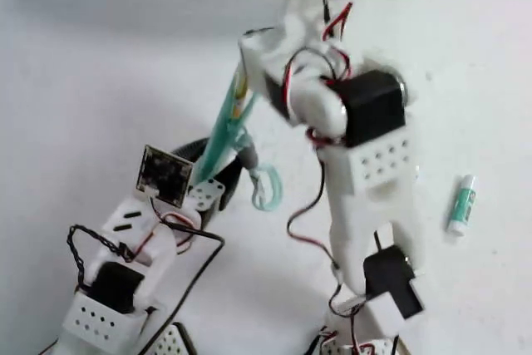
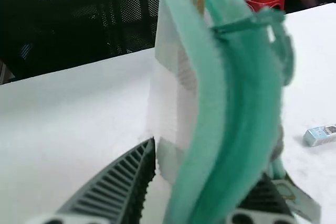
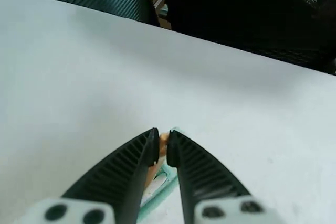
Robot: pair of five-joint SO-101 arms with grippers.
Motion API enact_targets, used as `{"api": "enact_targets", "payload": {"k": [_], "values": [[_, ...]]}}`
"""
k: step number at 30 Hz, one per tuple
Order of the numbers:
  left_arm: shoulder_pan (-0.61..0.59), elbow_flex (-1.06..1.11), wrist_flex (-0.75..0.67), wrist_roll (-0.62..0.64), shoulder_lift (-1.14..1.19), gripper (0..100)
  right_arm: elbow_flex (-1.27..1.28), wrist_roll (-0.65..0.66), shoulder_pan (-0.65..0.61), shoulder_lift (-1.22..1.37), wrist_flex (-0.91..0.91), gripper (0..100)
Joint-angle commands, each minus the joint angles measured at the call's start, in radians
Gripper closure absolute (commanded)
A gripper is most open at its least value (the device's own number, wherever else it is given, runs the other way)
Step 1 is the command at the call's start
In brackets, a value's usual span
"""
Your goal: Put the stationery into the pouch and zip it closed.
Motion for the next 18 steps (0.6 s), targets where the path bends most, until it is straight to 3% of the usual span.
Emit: {"api": "enact_targets", "payload": {"k": [1,13,18], "values": [[0.004,-0.011,0.002,0.015,-0.018,79,-0.031,0.06,-0.067,-0.048,0.051,98.1],[-0.041,-0.018,-0.002,0.021,-0.018,79,0.262,0.089,-0.054,-0.028,0.005,98.1],[-0.042,-0.018,-0.002,0.021,-0.018,79,0.31,0.095,-0.104,-0.038,0.036,98.1]]}}
